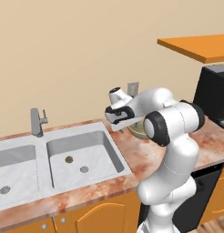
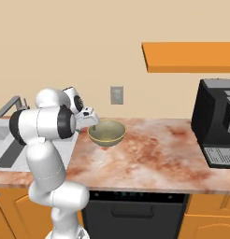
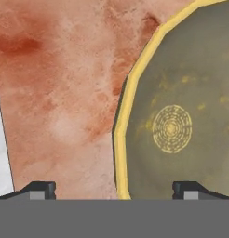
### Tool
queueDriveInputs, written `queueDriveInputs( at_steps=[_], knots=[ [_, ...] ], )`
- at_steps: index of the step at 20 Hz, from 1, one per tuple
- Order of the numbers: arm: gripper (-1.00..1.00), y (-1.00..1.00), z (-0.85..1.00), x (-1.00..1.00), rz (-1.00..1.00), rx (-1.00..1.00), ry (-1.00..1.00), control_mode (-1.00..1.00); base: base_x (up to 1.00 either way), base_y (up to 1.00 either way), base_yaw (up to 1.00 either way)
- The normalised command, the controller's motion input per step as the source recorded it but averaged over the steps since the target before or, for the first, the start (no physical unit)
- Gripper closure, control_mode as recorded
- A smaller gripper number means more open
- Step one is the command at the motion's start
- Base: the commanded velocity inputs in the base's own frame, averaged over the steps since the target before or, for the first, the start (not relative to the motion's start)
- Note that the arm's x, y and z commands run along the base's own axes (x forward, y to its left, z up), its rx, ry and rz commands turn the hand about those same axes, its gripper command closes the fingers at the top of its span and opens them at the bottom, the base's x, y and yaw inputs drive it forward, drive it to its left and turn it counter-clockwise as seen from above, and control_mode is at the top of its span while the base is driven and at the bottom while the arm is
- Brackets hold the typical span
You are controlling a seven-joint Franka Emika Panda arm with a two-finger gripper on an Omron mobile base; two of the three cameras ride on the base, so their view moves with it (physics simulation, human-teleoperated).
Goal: Clear the mugs and bowl far away from the sink.
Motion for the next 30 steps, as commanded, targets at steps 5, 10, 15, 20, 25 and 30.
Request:
queueDriveInputs(
  at_steps=[5,10,15,20,25,30],
  knots=[
    [-1.00,-0.28,-0.09,-0.03,-0.03,0.00,0.00,-1.00,0.00,0.00,0.00],
    [-1.00,-0.05,-0.19,0.00,-0.02,0.00,0.00,-1.00,0.00,0.00,0.00],
    [-1.00,0.00,-0.04,0.00,0.00,0.00,0.00,-1.00,0.00,0.00,0.00],
    [1.00,0.00,0.00,0.00,0.00,0.00,0.00,-1.00,0.00,0.00,0.00],
    [1.00,0.00,0.00,0.00,0.00,0.00,0.00,-1.00,0.00,0.00,0.00],
    [1.00,0.00,0.00,0.00,0.00,0.00,0.00,-1.00,0.00,0.00,0.00]
  ],
)
